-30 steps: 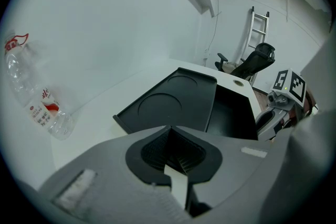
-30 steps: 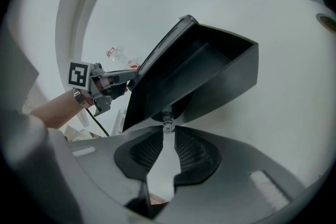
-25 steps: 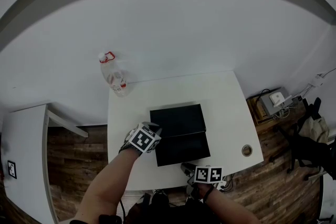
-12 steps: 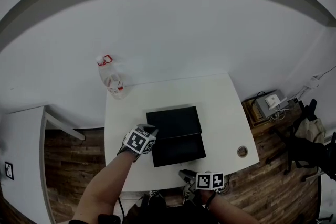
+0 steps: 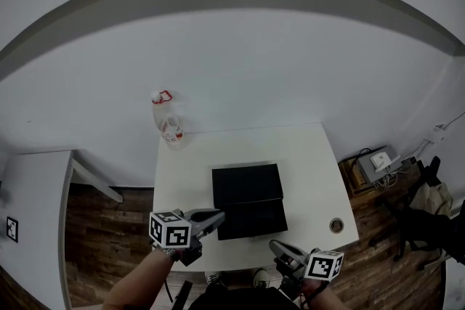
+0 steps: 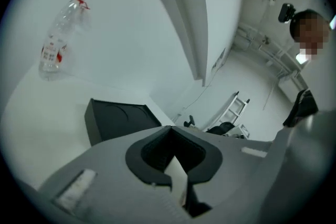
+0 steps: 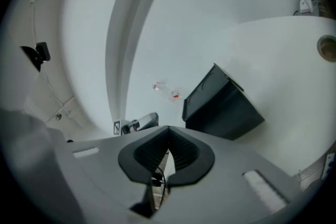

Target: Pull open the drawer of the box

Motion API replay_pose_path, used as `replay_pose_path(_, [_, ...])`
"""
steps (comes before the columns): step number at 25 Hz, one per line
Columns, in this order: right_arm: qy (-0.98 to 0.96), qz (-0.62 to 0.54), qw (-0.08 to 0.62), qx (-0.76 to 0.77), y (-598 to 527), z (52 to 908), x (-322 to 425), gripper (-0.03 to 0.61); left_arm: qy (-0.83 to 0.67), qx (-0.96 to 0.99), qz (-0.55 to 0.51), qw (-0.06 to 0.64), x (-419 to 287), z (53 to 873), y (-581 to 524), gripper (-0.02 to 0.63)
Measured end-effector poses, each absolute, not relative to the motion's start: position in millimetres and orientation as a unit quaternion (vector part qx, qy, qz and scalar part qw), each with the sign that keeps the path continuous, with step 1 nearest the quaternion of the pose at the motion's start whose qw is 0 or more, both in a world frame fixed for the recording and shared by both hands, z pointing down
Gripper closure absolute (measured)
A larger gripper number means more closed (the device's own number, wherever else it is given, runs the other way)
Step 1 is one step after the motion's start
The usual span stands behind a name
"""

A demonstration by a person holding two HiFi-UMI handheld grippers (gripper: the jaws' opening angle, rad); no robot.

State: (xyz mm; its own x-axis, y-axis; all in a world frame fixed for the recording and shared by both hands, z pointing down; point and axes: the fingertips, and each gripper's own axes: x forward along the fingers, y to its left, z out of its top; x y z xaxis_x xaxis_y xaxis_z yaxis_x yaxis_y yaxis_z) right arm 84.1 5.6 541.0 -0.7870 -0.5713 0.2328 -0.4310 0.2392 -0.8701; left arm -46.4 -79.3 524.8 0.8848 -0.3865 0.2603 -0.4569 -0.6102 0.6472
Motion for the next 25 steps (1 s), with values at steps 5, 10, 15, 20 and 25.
replay_pose_path(5, [0.811,-0.502,0.081,-0.289,6,500,81,0.574,-0.228,0.865,-0.035,0.445,-50,516,-16,0.609])
replay_pose_path(10, [0.836,-0.486,0.066,-0.247,13,480,63,0.574,-0.242,0.841,-0.068,0.48,-47,521,26,0.609])
replay_pose_path(15, [0.855,-0.475,0.031,-0.208,24,477,46,0.574,-0.232,0.831,-0.061,0.502,-28,528,53,0.609])
replay_pose_path(20, [0.853,-0.49,0.018,-0.179,31,482,36,0.574,-0.241,0.841,-0.041,0.483,-27,527,54,0.609])
replay_pose_path(25, [0.856,-0.488,0.013,-0.169,36,481,32,0.574,-0.258,0.84,-0.048,0.476,-34,524,49,0.609])
